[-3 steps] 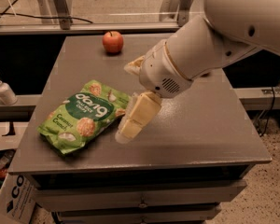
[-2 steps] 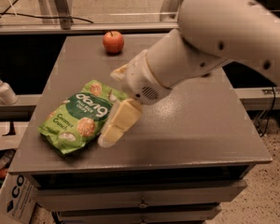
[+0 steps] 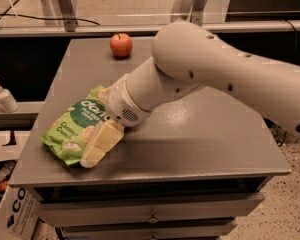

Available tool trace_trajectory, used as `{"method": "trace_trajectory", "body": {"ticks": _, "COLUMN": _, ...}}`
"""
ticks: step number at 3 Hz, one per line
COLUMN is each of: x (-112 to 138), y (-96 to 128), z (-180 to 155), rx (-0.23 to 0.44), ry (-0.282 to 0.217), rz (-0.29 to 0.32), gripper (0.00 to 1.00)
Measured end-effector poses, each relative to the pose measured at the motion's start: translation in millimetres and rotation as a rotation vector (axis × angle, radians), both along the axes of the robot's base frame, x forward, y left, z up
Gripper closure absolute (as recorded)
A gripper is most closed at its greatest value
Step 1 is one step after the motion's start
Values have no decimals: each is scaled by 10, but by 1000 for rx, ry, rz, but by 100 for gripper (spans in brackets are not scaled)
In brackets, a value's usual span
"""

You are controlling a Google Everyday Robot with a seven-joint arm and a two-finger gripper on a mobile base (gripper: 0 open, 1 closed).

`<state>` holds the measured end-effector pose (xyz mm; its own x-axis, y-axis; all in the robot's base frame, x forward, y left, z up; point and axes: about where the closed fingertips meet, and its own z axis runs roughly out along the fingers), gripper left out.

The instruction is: Move green rice chip bag near apple

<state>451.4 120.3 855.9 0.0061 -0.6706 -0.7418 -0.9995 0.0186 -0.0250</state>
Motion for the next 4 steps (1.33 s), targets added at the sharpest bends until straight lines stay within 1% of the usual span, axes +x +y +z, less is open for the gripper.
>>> {"method": "trace_trajectory", "body": {"ticks": 1, "x": 1, "y": 176, "z": -193, "rx": 8, "ry": 18, "rz": 9, "gripper": 18}}
{"method": "trace_trajectory", "body": {"ticks": 2, "x": 2, "y": 206, "z": -283, "rx": 12, "ry": 26, "rz": 4, "gripper": 41}}
{"method": "trace_trajectory", "body": {"ticks": 4, "x": 3, "y": 205, "z": -218, "rx": 12, "ry": 26, "rz": 4, "gripper": 88}}
